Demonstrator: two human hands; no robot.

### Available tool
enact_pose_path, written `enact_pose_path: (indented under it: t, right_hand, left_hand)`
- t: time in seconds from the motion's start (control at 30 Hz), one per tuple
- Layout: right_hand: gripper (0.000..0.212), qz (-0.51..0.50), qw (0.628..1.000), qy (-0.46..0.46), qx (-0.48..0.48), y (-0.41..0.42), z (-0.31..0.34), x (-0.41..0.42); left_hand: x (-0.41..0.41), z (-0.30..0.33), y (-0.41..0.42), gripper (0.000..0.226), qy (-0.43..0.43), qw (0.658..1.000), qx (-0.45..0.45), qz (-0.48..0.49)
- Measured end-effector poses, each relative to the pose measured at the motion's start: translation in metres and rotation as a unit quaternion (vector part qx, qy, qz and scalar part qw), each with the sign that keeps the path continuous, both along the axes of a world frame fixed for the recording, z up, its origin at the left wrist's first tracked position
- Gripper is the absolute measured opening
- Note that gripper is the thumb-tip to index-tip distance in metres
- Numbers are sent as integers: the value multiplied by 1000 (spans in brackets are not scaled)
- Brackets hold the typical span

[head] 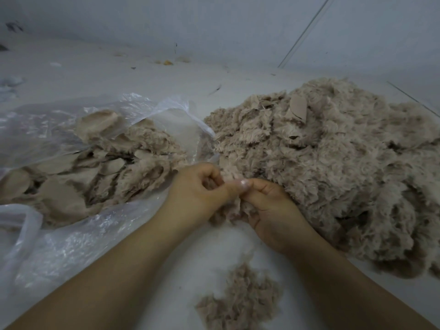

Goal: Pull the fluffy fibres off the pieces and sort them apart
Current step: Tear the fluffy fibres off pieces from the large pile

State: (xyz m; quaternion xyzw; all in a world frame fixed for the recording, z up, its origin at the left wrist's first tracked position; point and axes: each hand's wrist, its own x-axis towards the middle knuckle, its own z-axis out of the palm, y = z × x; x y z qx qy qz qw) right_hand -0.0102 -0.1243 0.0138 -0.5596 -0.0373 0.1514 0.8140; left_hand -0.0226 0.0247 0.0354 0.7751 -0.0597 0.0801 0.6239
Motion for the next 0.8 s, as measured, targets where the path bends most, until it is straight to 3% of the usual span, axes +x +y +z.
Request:
enact_pose_path:
  t: [0.1, 0.2, 0.3, 0.43, 0.6, 0.67, 0.77, 0.8]
  right_hand:
    - [27, 5, 1000, 0, 8, -2, -2, 2]
    - [47, 4, 999, 28, 36, -2, -2, 1]
    - [26, 24, 999, 23, 37, -2, -2, 1]
    - [32, 19, 998, 18, 62, -2, 0, -2]
    - [31, 18, 999, 17, 44, 0, 4, -3]
    - [36, 20, 999, 16, 39, 0, 4, -3]
    - [37, 35, 999, 22, 27, 0, 6, -3]
    - [38, 34, 999, 21, 24, 0, 6, -3]
  left_hand:
    - [3, -5, -2, 46, -32, 991, 129, -7]
    - [9, -7, 4, 26, -80, 987, 135, 34]
    - [15, -7, 10, 33, -86, 980, 158, 86]
    - [10, -9, 13, 19, -134, 949, 250, 136]
    - [-1, 1, 5, 53, -191, 885, 389, 170]
    - [0, 2, 3, 50, -152, 900, 384, 136]
    - [6, 0, 1, 18, -117, 963, 228, 79]
    - [7, -1, 0, 20, -104, 973, 190, 81]
